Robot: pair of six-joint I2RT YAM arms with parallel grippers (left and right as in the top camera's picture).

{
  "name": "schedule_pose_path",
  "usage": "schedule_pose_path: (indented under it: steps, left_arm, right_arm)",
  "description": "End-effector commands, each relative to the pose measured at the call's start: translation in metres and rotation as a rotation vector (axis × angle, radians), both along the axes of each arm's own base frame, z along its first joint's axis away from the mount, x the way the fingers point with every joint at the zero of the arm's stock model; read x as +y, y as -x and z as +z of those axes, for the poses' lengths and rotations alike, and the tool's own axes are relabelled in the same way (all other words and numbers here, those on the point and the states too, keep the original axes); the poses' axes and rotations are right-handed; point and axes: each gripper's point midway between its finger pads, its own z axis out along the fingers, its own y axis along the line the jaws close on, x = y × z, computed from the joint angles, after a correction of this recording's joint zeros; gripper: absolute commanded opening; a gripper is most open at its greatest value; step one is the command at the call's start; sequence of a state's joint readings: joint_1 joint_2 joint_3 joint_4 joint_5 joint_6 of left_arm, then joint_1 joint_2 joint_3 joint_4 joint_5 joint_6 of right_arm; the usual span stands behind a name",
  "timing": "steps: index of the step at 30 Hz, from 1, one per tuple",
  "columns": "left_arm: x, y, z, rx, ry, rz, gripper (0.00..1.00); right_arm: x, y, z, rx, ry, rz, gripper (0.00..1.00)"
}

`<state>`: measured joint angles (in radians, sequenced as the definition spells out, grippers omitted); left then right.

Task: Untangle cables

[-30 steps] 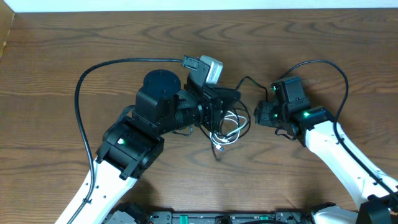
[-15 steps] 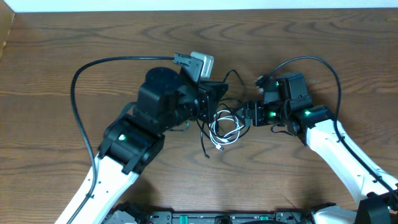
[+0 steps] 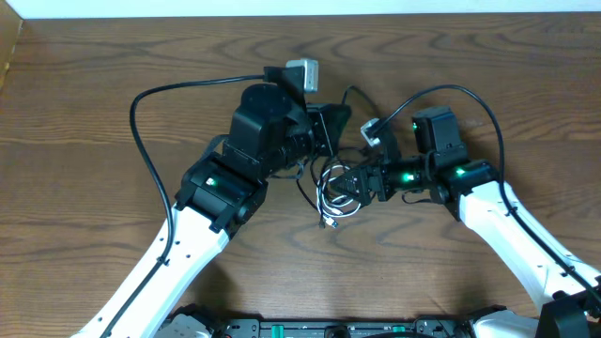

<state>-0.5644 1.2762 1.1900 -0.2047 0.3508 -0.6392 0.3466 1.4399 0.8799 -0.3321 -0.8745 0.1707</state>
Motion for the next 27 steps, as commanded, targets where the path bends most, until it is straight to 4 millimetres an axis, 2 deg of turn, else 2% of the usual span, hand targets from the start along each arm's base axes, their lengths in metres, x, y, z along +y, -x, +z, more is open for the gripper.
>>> schedule_pose_path:
  steps: [1, 4, 9, 10, 13, 16, 19, 23, 25, 27]
  left_arm:
    - [-0.012, 0.010, 0.031, 0.009, 0.140, -0.066, 0.07]
    - [-0.015, 0.010, 0.041, 0.023, 0.199, -0.066, 0.07]
    - [-0.025, 0.019, 0.066, 0.001, 0.300, -0.144, 0.07]
    - [-0.026, 0.019, 0.074, -0.029, 0.318, -0.153, 0.07]
    - [-0.025, 0.020, 0.086, -0.075, 0.342, -0.159, 0.07]
    - [-0.024, 0.020, 0.090, -0.100, 0.340, -0.162, 0.07]
    - [-0.023, 0.018, 0.089, -0.139, 0.308, -0.158, 0.07]
    - [-0.010, 0.009, 0.077, -0.098, 0.273, -0.097, 0.07]
    - [-0.001, 0.003, 0.067, -0.099, 0.224, -0.060, 0.07]
    - [0.010, -0.004, 0.055, -0.101, 0.159, -0.020, 0.07]
  right_arm:
    - [0.008, -0.001, 0.011, -0.062, -0.042, 0.047, 0.86]
    - [0.012, -0.007, 0.018, -0.112, -0.065, 0.053, 0.81]
    - [0.010, -0.027, 0.023, -0.166, -0.050, -0.025, 0.64]
    - [0.007, -0.037, 0.022, -0.150, -0.031, -0.093, 0.58]
    - [0.000, -0.050, 0.018, -0.111, -0.003, -0.199, 0.40]
    - [-0.007, -0.058, 0.013, -0.069, 0.019, -0.288, 0.18]
    - [-0.010, -0.059, 0.009, -0.049, 0.035, -0.314, 0.01]
    - [-0.019, -0.047, -0.010, 0.046, 0.102, -0.329, 0.01]
    - [-0.035, -0.038, -0.031, 0.137, 0.196, -0.388, 0.01]
    - [-0.063, -0.029, -0.056, 0.232, 0.341, -0.506, 0.01]
